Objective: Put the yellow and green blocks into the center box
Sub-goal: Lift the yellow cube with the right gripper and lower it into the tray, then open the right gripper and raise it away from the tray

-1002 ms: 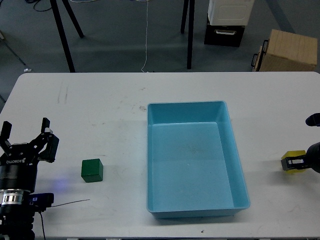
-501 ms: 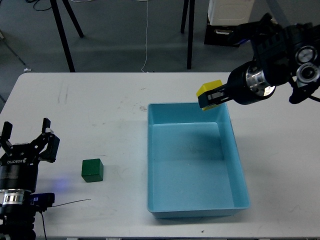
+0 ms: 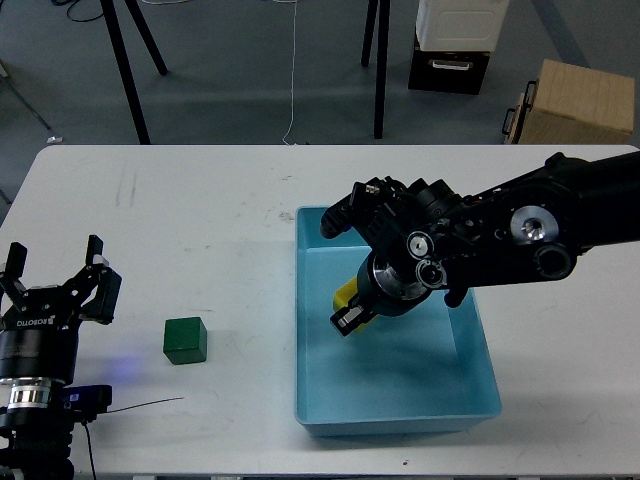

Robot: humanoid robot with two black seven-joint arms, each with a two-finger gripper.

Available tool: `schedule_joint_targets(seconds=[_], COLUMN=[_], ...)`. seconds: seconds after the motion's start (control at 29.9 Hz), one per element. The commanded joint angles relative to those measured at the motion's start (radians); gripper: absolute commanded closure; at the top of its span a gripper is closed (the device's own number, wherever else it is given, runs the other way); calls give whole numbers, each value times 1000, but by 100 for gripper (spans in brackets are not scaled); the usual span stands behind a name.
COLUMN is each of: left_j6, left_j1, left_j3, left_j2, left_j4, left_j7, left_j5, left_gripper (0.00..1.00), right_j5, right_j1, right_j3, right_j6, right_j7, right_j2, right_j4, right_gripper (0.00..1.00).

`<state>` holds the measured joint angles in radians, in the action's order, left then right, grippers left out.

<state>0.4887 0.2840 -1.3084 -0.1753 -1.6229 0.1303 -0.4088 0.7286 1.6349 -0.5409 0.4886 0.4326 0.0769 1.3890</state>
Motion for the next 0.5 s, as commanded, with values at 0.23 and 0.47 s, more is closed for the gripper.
schedule_joint_targets(seconds=[0.23,0.47], left_j6=[0,0], left_j1=[-13,-17], left_j3=[1,29], left_j2=[7,7], left_j4=[11,12], left_j7=[0,2], left_j5=[2,1], left_gripper=[0,0], right_j5=[-2,-15], right_j1=[-4,51], right_j3=[-14,91], right_j6=[0,0], right_j7=[-2,-12], right_j2=[7,127], right_j4=[-2,-70], right_gripper=[13,7])
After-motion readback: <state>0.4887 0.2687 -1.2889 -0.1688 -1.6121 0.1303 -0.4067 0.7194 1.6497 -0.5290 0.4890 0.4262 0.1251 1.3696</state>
